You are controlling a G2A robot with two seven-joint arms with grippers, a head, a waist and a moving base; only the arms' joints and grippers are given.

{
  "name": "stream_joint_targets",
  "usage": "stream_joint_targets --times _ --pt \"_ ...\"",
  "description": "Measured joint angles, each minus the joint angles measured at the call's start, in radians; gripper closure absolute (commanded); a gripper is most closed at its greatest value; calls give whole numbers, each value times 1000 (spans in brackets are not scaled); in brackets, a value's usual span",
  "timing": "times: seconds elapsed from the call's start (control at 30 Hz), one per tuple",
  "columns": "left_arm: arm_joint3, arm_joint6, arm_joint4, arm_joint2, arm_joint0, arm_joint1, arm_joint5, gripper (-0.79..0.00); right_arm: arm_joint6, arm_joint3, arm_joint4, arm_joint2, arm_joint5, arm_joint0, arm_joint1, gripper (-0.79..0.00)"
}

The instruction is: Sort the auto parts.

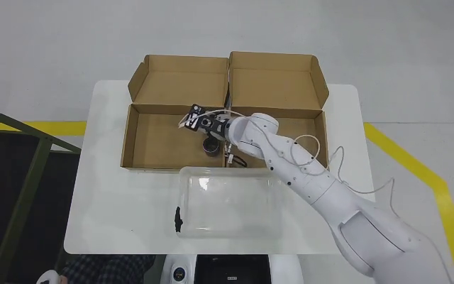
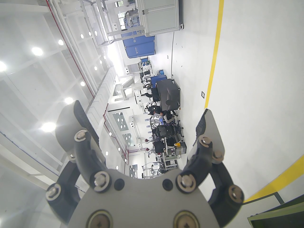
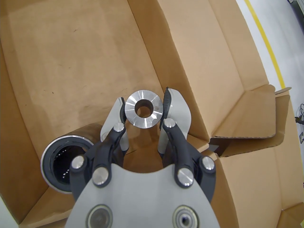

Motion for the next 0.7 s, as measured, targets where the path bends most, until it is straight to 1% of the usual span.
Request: stream_joint_targets --times 0.03,0.13,0.3,0.47,0.57,0.7 --pt "0 0 0 0 0 0 0 -785 2 3 -2 -1 -2 1 -3 -289" --pt "0 0 0 0 0 0 0 -785 6 11 -7 -2 -4 2 -10 -332" --pt "0 0 0 0 0 0 0 -785 17 12 -12 2 -13 2 -20 -369" --pt "0 0 0 0 0 0 0 -785 18 0 -11 19 -27 0 -23 -382" --pt "0 0 0 0 0 0 0 -785 11 -32 -12 41 -40 -7 -19 -394" --pt "0 0 0 0 0 0 0 -785 12 -116 -20 86 -63 -34 -2 -440"
